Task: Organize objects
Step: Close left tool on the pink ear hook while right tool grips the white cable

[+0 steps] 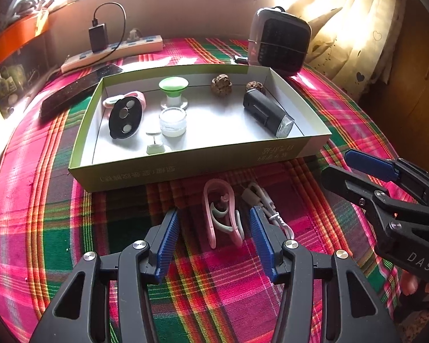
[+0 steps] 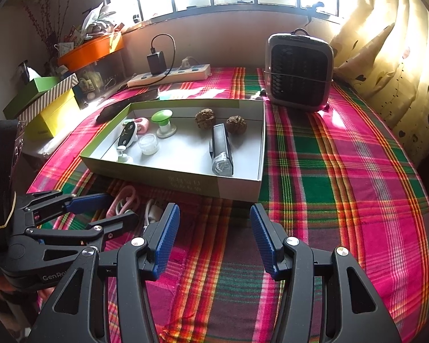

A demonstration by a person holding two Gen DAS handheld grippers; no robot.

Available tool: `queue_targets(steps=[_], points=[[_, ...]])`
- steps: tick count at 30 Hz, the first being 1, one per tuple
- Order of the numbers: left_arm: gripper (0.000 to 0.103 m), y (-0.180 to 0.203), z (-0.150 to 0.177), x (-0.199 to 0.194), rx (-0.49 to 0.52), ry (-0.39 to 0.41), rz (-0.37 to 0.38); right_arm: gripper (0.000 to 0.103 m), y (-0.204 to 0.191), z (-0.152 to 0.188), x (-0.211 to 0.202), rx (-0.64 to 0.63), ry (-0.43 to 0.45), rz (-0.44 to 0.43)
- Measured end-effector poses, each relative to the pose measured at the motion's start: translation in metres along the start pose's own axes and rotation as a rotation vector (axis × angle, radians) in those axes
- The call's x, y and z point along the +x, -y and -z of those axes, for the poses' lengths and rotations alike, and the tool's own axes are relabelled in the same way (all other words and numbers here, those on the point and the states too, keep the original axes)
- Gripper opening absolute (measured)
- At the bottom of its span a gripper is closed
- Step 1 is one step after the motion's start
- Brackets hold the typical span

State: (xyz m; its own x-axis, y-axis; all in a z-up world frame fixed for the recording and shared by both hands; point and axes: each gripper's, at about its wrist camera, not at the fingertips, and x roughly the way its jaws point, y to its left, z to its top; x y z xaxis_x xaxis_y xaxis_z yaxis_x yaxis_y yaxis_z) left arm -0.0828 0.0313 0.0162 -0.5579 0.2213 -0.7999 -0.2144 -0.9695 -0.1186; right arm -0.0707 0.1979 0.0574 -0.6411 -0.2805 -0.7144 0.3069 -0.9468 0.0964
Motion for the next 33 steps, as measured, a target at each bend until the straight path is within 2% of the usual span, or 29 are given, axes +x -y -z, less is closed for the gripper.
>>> queue_targets(steps=[5, 10, 14, 22, 33], points=[[0.049, -0.003, -0.001, 0.002, 0.001, 0.017, -0.015, 0.053, -0.003, 0.001, 0.003, -0.006, -0.01, -0.002], [0.048, -0.007, -0.001, 0.001, -0.012, 0.027, 0.006, 0.053, -0.007, 0.001, 0.005, -0.012, -0.019, -0.001], [0.036, -0.01, 0.001, 0.0, -0.011, 0.035, 0.003, 0.053, -0.01, 0.001, 0.006, -0.018, -0.024, 0.001], [0.023, -0.02, 0.003, -0.002, -0.027, 0.043, 0.016, 0.053, -0.02, 0.001, 0.011, -0.031, -0.043, 0.002], [0.022, -0.041, 0.01, -0.009, -0.075, 0.053, 0.02, 0.053, -0.041, 0.001, 0.02, -0.06, -0.064, -0.025]])
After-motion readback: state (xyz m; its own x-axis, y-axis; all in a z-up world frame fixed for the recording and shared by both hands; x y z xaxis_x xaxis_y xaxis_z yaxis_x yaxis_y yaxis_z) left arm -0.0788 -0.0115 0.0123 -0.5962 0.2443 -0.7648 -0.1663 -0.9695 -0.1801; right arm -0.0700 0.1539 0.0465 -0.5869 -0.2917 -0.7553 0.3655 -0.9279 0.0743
